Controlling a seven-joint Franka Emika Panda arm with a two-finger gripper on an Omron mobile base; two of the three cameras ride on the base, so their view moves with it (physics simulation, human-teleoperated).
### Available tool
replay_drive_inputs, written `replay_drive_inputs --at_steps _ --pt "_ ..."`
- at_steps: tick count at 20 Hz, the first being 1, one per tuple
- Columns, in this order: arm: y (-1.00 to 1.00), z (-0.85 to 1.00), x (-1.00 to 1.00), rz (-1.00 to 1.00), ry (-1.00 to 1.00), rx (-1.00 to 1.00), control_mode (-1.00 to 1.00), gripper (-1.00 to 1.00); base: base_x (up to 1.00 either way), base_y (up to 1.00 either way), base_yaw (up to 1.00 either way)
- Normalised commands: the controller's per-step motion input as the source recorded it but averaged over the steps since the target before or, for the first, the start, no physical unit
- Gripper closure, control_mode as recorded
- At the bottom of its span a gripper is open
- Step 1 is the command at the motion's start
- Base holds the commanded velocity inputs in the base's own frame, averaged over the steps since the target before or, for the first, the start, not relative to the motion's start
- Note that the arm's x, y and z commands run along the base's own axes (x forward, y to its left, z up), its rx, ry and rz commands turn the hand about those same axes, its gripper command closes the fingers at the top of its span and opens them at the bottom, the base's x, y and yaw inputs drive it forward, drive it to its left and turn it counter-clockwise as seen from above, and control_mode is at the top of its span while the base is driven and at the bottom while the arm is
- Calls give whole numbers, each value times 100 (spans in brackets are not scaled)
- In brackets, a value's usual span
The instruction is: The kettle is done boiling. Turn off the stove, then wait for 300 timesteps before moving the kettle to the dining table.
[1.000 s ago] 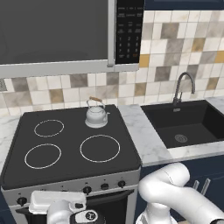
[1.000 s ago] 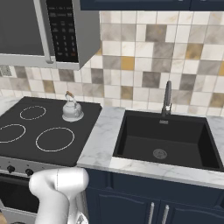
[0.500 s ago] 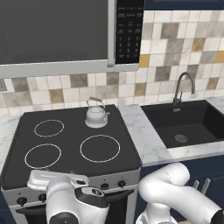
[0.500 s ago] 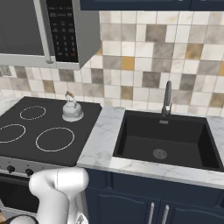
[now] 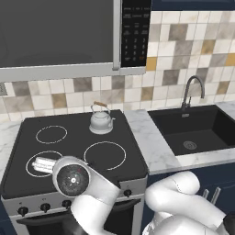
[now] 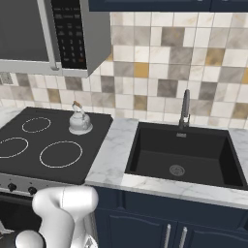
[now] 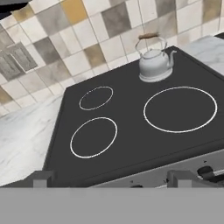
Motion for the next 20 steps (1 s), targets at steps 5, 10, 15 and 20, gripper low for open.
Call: replay_drive_inputs --at_steps 5,10,15,20 --pt "-16 32 0 0 20 -1 -100 -100 0 0 0" --pt "-30 18 0 0 8 -8 -100 -100 0 0 0" --pt "-40 14 0 0 2 -7 -100 -100 0 0 0" --pt "-39 16 0 2 0 -7 -100 -100 0 0 0"
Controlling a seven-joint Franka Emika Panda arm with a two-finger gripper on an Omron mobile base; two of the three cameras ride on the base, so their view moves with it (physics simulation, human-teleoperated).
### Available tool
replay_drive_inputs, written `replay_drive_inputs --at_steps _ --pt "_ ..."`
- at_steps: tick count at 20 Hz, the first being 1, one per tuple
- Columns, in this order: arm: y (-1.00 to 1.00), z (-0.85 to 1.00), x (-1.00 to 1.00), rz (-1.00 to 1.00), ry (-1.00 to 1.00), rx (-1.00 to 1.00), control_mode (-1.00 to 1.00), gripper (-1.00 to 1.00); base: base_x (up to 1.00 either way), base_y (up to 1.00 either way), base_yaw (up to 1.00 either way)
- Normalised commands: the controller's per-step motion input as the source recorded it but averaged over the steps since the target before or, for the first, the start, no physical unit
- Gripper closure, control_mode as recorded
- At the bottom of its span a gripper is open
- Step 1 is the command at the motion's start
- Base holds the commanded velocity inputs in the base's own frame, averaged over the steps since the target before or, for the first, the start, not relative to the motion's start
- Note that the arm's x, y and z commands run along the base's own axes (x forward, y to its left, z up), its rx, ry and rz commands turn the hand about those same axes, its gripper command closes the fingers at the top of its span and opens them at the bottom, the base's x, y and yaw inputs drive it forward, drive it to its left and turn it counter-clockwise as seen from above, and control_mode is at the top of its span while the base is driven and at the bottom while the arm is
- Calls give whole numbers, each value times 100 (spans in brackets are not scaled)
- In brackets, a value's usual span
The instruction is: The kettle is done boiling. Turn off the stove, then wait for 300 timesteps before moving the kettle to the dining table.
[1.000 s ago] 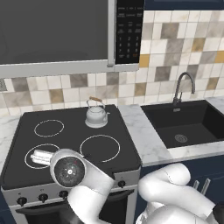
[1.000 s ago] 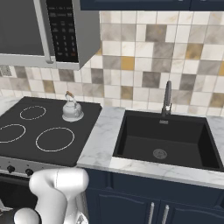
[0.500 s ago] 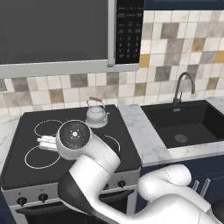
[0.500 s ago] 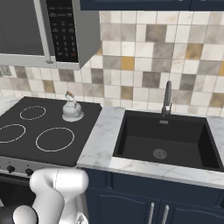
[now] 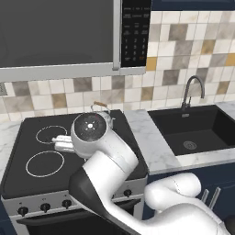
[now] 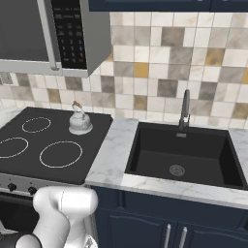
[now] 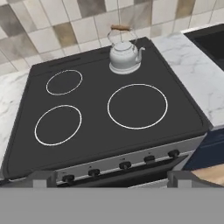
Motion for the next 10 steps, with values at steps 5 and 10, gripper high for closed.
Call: replay_drive_inputs --at_steps 5,10 --pt "-43 20 2 10 1 -1 -100 -100 0 0 0" --pt "-43 14 5 12 1 -1 -100 -100 0 0 0"
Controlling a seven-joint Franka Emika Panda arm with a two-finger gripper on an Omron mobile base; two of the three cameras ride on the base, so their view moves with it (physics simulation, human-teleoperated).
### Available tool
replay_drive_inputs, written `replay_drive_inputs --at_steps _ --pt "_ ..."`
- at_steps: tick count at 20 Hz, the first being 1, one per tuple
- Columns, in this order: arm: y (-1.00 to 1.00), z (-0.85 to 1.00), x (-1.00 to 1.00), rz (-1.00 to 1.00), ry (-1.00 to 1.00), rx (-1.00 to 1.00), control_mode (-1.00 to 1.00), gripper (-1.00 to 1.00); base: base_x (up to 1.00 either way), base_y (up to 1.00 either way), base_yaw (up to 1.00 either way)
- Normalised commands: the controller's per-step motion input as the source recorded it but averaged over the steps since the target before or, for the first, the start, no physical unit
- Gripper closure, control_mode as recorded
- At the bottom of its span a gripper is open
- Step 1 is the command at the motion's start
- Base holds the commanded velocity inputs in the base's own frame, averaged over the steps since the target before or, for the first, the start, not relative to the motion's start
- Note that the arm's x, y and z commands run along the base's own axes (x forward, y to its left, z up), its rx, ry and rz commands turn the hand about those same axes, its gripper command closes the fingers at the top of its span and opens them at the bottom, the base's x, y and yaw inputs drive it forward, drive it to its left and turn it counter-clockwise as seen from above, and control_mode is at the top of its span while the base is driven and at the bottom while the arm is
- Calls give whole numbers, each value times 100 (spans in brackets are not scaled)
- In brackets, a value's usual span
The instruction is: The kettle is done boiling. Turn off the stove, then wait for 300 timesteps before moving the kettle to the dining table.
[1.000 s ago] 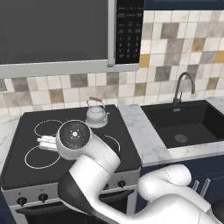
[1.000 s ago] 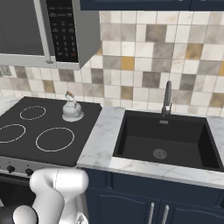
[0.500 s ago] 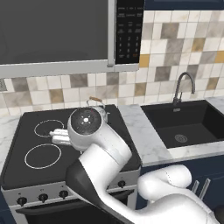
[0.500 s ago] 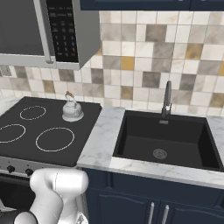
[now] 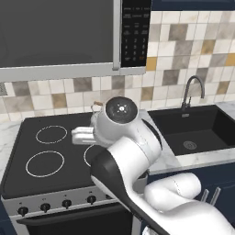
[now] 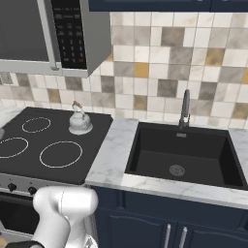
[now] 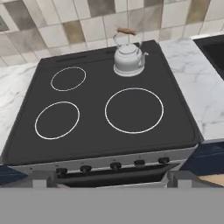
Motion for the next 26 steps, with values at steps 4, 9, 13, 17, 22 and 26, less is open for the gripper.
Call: replay_drive_inputs --at_steps 4,9,13,17,22,26 --pt "-41 7 11 14 3 -1 -100 -100 0 0 0" --pt "-37 0 18 14 2 -4 -100 -100 0 0 0" --pt "-38 0 25 14 7 0 -100 -100 0 0 0" --pt "-40 0 21 13 6 0 -100 -100 0 0 0" --pt "-37 0 24 13 7 0 -100 -100 0 0 0" --pt "-36 -10 11 7 1 0 -100 -100 0 0 0"
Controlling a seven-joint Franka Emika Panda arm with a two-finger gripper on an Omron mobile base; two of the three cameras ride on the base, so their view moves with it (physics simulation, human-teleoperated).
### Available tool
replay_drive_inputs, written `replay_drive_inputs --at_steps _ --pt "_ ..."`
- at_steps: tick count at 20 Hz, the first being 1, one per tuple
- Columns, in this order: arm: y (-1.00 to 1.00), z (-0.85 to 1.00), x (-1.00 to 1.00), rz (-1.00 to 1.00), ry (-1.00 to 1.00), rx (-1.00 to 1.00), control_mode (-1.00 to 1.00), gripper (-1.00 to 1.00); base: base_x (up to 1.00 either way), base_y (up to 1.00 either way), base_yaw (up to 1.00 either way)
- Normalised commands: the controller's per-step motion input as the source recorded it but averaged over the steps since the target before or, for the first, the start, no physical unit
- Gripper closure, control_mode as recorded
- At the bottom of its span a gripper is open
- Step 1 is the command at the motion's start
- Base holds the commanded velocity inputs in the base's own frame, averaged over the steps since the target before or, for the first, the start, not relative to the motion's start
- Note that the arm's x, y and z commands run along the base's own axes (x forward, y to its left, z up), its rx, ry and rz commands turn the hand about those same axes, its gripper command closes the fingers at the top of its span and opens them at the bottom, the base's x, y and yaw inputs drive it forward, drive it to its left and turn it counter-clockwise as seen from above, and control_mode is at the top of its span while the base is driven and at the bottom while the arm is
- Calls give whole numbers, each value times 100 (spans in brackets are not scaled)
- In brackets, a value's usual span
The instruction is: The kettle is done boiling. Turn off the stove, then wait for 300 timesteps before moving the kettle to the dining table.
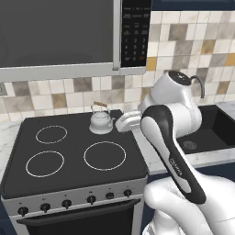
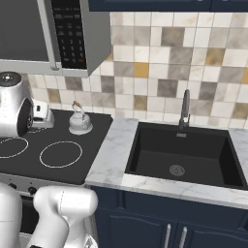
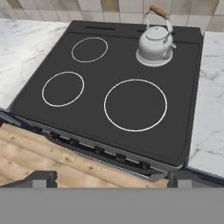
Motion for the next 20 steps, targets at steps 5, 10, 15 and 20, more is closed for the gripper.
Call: replay_drive_inputs --at_steps 5,10,15,20 --pt "-36 -18 15 3 0 0 -100 -100 0 0 0" --pt "-24 -9 31 2 0 0 -100 -100 0 0 0" --pt "-15 0 36 1 -1 0 -100 -100 0 0 0" --pt "-11 0 40 1 0 0 -100 -100 0 0 0"
